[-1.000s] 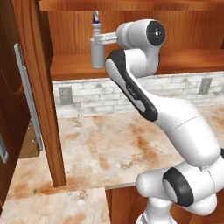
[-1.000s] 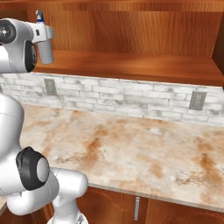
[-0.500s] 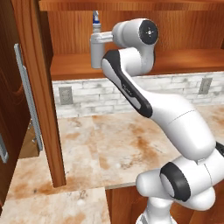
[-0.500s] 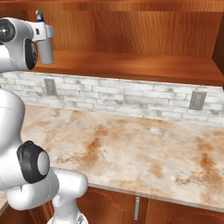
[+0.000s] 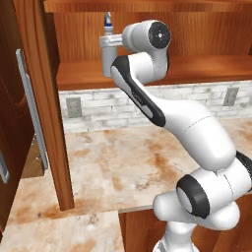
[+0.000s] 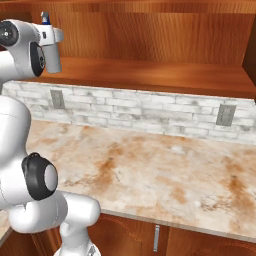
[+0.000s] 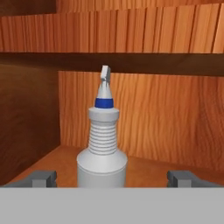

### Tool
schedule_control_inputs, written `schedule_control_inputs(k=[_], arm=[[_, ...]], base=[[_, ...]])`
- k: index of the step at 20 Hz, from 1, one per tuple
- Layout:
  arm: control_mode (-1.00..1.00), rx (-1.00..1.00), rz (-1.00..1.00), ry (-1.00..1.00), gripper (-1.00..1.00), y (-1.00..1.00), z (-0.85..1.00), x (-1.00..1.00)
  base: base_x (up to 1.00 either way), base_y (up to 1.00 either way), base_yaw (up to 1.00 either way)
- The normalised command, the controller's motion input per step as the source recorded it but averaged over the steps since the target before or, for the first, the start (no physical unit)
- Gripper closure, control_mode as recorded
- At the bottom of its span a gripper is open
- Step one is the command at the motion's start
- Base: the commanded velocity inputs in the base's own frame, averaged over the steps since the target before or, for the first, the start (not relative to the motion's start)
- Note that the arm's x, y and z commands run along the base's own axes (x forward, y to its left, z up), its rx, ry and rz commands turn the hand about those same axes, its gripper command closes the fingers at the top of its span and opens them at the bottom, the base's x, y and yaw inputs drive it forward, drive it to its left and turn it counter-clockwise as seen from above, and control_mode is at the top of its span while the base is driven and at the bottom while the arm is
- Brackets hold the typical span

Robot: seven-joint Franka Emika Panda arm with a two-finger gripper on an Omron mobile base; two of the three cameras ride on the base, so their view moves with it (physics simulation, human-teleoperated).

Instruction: Move the cutting board and knife to the sink. Then move spray from the cabinet to the counter.

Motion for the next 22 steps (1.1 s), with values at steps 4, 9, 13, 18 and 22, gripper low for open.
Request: schedule_control_inputs(k=[4, 9, 13, 18, 22], arm=[[-1.00, 0.00, -0.03, 0.00, -1.00, 0.08, 0.00, 0.17], [-1.00, 0.00, -0.02, 0.00, -1.00, 0.09, 0.00, 0.15], [-1.00, 0.00, -0.02, 0.00, -1.00, 0.03, 0.00, 0.18], [-1.00, 0.00, -0.02, 0.00, -1.00, 0.03, -0.02, 0.16], [-1.00, 0.00, -0.02, 0.00, -1.00, 0.04, -0.05, 0.12]], base=[[0.00, 0.00, 0.00], [0.00, 0.00, 0.00], [0.00, 0.00, 0.00], [0.00, 0.00, 0.00], [0.00, 0.00, 0.00]])
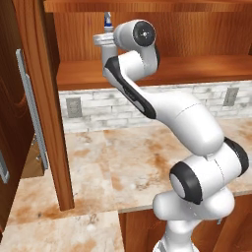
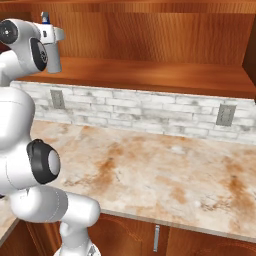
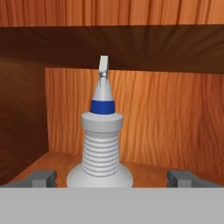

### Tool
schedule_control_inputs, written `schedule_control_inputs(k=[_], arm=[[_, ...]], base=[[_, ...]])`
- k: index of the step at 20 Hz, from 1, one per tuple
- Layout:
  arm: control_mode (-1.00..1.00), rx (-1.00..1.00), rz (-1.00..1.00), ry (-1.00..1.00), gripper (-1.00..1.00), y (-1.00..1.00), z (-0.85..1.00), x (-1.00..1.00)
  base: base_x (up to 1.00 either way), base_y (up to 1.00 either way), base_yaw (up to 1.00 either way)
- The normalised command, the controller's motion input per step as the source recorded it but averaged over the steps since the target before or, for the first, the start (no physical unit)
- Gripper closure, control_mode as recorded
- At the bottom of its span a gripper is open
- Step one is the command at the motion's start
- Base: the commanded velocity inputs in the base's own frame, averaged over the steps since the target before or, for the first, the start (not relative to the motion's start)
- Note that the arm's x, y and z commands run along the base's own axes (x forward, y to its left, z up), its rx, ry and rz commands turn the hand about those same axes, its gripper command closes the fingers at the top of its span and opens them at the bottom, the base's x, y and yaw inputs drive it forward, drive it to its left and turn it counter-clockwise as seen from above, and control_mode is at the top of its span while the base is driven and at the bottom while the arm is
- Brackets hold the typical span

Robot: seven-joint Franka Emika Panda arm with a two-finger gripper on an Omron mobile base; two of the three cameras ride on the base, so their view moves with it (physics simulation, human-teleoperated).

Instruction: Move the cutting board and knife to the sink. Then move spray from the cabinet to the counter.

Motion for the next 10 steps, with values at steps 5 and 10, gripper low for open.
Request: schedule_control_inputs(k=[5, 10], arm=[[-1.00, 0.00, -0.01, 0.00, -1.00, 0.04, -0.04, 0.09], [-1.00, 0.01, -0.01, 0.00, -1.00, 0.02, -0.01, 0.13]], base=[[0.00, 0.00, 0.00], [0.00, 0.00, 0.00]])
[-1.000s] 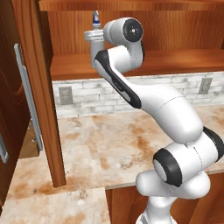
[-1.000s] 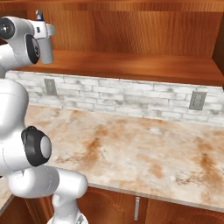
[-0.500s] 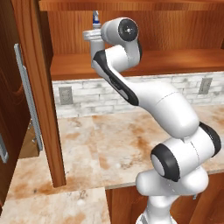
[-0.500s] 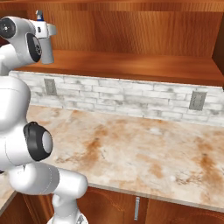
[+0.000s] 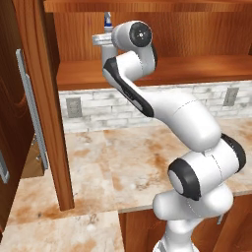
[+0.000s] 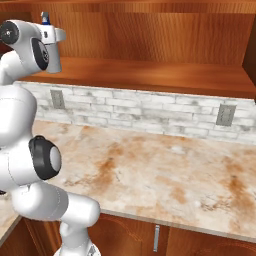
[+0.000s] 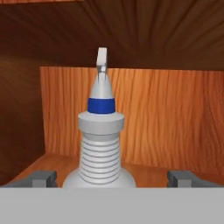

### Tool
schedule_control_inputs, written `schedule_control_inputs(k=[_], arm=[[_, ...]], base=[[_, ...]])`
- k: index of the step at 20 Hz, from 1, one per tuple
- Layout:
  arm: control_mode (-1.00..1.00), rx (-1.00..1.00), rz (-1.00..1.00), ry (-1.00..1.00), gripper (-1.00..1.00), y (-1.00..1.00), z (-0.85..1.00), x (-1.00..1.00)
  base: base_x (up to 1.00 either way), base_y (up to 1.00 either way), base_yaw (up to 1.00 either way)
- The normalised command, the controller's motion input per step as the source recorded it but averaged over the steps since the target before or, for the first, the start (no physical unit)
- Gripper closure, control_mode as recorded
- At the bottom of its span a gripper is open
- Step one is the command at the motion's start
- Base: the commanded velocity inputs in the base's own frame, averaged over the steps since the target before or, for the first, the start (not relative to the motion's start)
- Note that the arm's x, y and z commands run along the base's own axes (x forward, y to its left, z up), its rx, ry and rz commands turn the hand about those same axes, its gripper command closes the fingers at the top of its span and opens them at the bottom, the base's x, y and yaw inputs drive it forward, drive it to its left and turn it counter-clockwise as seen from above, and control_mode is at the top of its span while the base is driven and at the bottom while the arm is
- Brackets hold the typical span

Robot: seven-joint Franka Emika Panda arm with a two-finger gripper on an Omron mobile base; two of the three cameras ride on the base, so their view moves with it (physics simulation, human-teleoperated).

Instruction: Move the cutting board and knife to the sink. Then move spray from the cabinet to the counter.

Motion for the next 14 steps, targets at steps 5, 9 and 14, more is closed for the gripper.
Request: schedule_control_inputs(k=[5, 9, 14], arm=[[-1.00, 0.02, -0.02, 0.00, -1.00, 0.04, 0.00, 0.18], [-1.00, 0.02, -0.02, 0.00, -1.00, 0.06, 0.00, 0.16], [-1.00, 0.02, -0.02, 0.00, -1.00, 0.07, 0.00, 0.16]], base=[[0.00, 0.00, 0.00], [0.00, 0.00, 0.00], [0.00, 0.00, 0.00]])
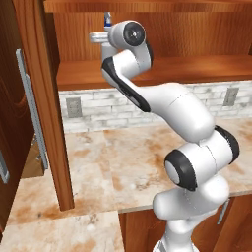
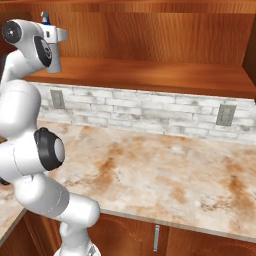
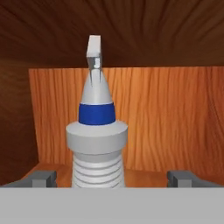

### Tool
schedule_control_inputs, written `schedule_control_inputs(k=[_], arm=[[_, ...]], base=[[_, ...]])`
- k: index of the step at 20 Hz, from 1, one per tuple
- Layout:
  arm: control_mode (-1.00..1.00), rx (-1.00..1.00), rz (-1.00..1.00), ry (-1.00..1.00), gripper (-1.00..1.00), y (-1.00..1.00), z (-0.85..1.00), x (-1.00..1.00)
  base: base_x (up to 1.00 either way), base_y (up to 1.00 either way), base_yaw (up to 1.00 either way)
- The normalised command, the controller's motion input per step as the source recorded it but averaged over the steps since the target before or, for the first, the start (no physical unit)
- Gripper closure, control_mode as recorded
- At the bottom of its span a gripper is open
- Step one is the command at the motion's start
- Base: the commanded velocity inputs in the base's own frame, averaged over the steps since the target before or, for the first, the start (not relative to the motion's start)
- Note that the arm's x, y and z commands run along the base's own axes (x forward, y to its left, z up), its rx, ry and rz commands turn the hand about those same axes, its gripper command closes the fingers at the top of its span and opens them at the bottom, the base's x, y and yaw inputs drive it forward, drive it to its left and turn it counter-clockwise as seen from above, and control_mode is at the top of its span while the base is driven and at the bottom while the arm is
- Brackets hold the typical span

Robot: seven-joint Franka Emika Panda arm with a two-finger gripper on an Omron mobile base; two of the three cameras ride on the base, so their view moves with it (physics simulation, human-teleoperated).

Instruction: Move the cutting board and knife to the sink. Then move spray from the cabinet to the counter.

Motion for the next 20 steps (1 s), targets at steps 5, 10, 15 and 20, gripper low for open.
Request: schedule_control_inputs(k=[5, 10, 15, 20], arm=[[-1.00, 0.01, -0.03, 0.00, -1.00, 0.09, 0.00, 0.18], [-1.00, 0.00, -0.02, 0.01, -1.00, 0.05, 0.00, 0.17], [-1.00, 0.00, -0.01, 0.02, -1.00, 0.01, 0.00, 0.15], [-1.00, 0.01, 0.00, 0.02, -1.00, 0.00, 0.00, 0.03]], base=[[0.00, 0.00, 0.00], [0.00, 0.00, 0.00], [0.00, 0.00, 0.00], [0.00, 0.00, 0.00]])
